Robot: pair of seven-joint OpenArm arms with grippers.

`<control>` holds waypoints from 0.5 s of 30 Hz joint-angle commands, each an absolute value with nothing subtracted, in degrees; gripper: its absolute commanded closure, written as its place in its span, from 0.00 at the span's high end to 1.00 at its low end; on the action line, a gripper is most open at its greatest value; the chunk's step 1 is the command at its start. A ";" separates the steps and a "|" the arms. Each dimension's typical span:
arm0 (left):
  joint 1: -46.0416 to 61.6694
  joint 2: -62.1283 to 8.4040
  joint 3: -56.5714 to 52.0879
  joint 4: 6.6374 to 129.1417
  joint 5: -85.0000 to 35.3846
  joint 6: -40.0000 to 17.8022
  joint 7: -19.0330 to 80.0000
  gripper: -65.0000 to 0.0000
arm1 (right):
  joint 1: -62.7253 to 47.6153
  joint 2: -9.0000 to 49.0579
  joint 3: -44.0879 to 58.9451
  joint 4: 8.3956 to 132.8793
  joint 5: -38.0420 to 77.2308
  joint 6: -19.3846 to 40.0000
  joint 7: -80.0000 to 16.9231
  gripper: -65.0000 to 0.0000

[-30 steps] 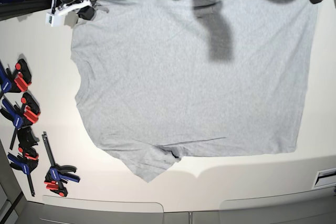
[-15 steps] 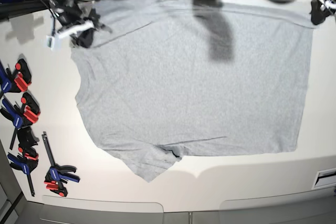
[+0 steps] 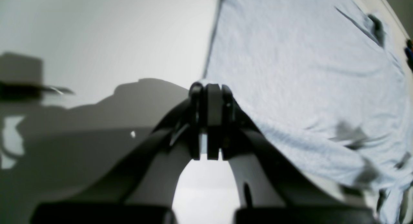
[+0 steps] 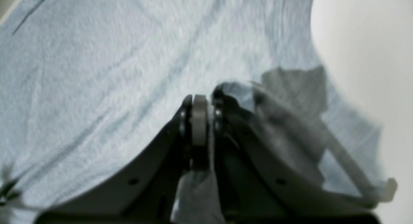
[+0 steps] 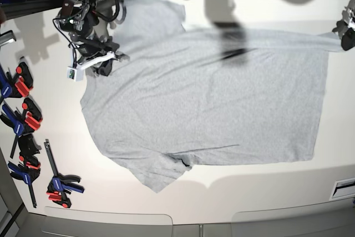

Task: Fold the T-shirt properly
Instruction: 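Grasp the sleeve with the right gripper and fold it onto the body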

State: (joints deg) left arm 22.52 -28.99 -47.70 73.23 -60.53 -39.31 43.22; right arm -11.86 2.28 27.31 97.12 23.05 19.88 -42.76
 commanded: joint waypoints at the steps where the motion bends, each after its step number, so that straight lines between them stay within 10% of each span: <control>1: 22.44 -30.70 -48.29 73.89 -61.71 -39.83 41.82 0.00 | -10.76 2.85 27.40 97.95 23.75 20.10 -41.10 0.00; 15: 17.39 -31.64 -48.21 73.89 -60.25 -39.83 41.91 0.00 | -8.23 2.85 27.33 97.95 23.99 20.14 -39.86 0.00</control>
